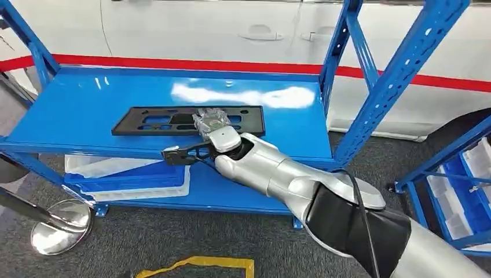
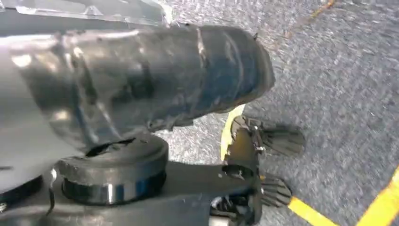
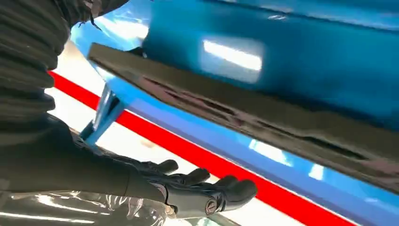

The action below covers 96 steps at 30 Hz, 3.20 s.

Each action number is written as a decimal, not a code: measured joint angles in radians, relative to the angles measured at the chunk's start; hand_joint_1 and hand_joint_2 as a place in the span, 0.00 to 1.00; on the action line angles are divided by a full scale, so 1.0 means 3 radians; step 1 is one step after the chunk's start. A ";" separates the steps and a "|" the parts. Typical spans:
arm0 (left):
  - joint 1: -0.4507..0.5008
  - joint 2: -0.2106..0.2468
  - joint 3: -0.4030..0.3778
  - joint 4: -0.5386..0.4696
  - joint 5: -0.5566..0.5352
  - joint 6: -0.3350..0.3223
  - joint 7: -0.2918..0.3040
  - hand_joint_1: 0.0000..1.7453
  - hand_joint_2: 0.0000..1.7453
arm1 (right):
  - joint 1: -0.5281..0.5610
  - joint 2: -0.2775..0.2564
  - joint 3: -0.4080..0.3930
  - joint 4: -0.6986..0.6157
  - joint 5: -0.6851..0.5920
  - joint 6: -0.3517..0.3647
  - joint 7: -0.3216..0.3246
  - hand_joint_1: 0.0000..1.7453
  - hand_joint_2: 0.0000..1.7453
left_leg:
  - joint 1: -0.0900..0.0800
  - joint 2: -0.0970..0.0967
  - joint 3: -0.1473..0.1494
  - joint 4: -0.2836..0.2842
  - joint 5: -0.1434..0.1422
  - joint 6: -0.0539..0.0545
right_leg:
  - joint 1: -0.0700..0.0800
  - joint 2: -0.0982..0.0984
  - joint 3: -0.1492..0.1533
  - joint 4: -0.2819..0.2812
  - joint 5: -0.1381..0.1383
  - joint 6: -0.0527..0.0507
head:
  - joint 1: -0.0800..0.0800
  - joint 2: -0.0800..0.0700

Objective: Take the parts from the cabinet and place them on the table.

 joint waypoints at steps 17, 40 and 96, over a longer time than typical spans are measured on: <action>0.0015 -0.0005 -0.0003 0.0000 0.0011 0.0003 0.0001 0.00 0.00 | 0.0005 -0.0015 -0.0001 -0.0001 0.0005 0.0005 -0.0008 0.00 1.00 | 0.0029 0.0008 0.0020 0.0062 -0.0094 -0.0066 | -0.0019 -0.0010 -0.0030 0.0015 0.0030 -0.0058 | 0.0008 0.0000; 0.0025 -0.0006 -0.0009 0.0000 0.0037 0.0001 0.0001 0.00 0.00 | 0.0044 -0.0003 -0.0001 -0.0008 0.0025 0.0010 -0.0022 0.00 1.00 | 0.0029 -0.0001 0.0079 -0.0025 -0.0031 0.0064 | -0.0013 -0.0020 -0.0290 0.0519 -0.0082 0.0054 | 0.0013 0.0000; 0.0049 -0.0013 -0.0047 0.0003 0.0056 -0.0001 -0.0005 0.00 0.00 | 0.0182 -0.0092 -0.0001 -0.0017 0.0081 0.0032 -0.0013 0.00 1.00 | 0.0032 0.0019 0.0079 -0.0084 0.0011 0.0045 | -0.0005 -0.0014 -0.0062 0.0074 -0.0006 0.0033 | -0.0009 0.0000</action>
